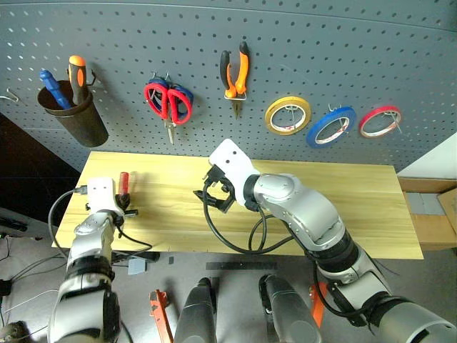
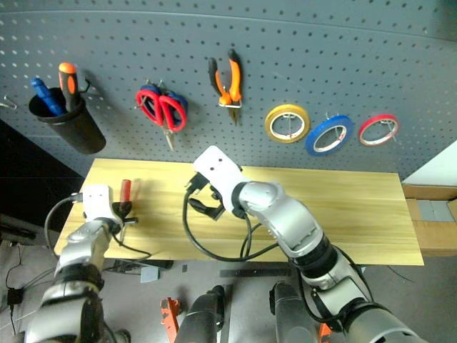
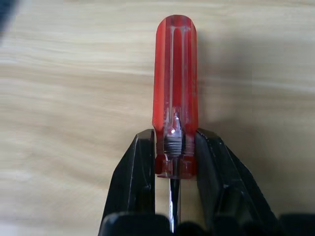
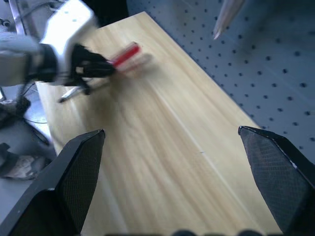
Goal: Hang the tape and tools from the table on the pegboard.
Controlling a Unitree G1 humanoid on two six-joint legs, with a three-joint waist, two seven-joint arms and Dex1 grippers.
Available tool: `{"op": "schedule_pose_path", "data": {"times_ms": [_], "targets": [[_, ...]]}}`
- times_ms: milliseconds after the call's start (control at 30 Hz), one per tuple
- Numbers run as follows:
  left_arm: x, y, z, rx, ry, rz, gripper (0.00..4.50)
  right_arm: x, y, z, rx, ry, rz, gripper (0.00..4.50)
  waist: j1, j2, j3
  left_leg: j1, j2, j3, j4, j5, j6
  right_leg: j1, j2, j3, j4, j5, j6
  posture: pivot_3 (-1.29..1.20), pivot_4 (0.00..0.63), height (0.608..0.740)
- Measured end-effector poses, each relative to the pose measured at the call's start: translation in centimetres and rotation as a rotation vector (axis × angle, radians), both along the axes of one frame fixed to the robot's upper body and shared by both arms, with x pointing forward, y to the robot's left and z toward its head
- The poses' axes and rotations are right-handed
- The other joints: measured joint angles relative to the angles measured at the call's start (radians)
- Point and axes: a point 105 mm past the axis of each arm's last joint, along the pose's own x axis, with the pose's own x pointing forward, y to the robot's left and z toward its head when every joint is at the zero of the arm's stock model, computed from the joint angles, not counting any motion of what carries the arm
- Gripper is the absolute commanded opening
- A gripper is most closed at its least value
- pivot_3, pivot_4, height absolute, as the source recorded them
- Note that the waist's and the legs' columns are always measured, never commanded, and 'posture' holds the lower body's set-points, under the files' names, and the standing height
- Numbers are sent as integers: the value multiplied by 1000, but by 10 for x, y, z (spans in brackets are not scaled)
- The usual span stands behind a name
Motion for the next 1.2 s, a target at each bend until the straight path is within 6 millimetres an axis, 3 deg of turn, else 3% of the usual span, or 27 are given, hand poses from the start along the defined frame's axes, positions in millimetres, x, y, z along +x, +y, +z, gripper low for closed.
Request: {"op": "schedule_pose_path", "data": {"times_ms": [133,233,367,500,700,800,967,1200], "targets": [[-33,-7,18,157,-119,-3,787,-4,-11,9,-1,-34,38,4500,4,-1,-2,0,1,0,0,-1,-1,0,0,1,0,0,0,-57,252,740],[-66,-26,31,245,-208,-12,787,-5,-27,19,-4,-73,64,4500,10,-2,-3,1,1,1,0,-1,-1,1,-1,1,-1,0,-1,-39,242,740],[-78,-49,64,367,-327,-78,787,-7,-42,28,2,-114,112,4500,35,-3,-4,1,3,2,1,1,-4,1,4,-3,0,2,-3,-16,224,740],[-70,-69,124,502,-520,-141,787,-12,-48,44,41,-192,186,4500,48,-3,-8,1,3,3,2,2,-5,2,7,-3,0,2,-4,-5,206,740],[-56,-82,241,636,-870,-131,787,-21,-49,56,115,-198,272,4500,55,-5,-18,1,2,3,2,2,-5,2,11,-3,0,3,-4,-13,190,740],[-47,-82,274,617,-970,-115,787,-18,-49,58,127,-207,268,4500,53,-6,-21,1,1,5,2,2,-6,2,11,-2,0,3,-4,-22,186,740],[-23,-74,299,548,-1039,-100,787,-10,-49,60,139,-218,226,4500,52,-6,-22,1,0,5,2,2,-6,2,11,-3,0,3,-4,-47,190,740],[17,-61,290,462,-1019,-74,787,-3,-48,64,142,-249,184,4500,50,-6,-22,1,0,5,3,4,-9,2,11,-3,1,3,-5,-92,203,740]]}}
